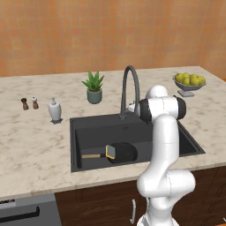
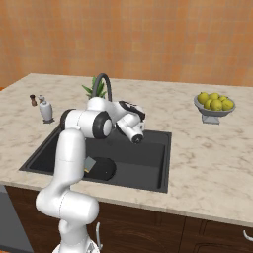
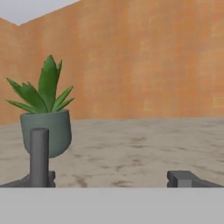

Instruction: Pick the pan and sponge and place them into the sink. Then turn on the water.

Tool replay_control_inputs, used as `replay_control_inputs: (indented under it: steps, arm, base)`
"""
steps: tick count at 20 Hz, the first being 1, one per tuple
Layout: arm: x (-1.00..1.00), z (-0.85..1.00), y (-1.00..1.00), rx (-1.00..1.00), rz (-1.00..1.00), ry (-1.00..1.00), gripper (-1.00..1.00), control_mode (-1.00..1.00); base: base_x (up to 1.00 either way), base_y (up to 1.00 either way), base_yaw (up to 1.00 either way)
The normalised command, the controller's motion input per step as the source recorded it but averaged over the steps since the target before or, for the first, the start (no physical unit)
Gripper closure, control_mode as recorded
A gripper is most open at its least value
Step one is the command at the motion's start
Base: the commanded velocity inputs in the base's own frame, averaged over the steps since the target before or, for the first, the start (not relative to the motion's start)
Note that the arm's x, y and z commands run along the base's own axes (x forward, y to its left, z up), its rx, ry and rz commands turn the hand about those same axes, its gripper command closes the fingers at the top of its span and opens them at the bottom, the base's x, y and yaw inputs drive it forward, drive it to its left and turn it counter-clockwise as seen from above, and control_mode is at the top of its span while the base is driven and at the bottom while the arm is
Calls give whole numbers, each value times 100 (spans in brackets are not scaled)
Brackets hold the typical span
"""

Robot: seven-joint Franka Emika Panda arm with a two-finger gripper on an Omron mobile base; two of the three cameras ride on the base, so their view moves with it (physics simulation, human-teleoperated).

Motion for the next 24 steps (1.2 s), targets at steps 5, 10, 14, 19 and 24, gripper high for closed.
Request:
replay_control_inputs:
  steps: [5, 10, 14, 19, 24]
  arm:
    - [0, -8, -100, 11, 0, 2, -100, -100]
    - [0, -22, -100, 14, 0, 0, -100, -100]
    - [0, -22, -100, 14, 0, 0, -100, -100]
    - [0, -21, -100, 13, 0, 1, -100, -100]
    - [0, -23, -100, 13, 0, 1, -100, -100]
  base:
    - [0, 0, 0]
    - [0, 0, 0]
    - [0, 0, 0]
    - [0, 0, 0]
    - [0, 0, 0]
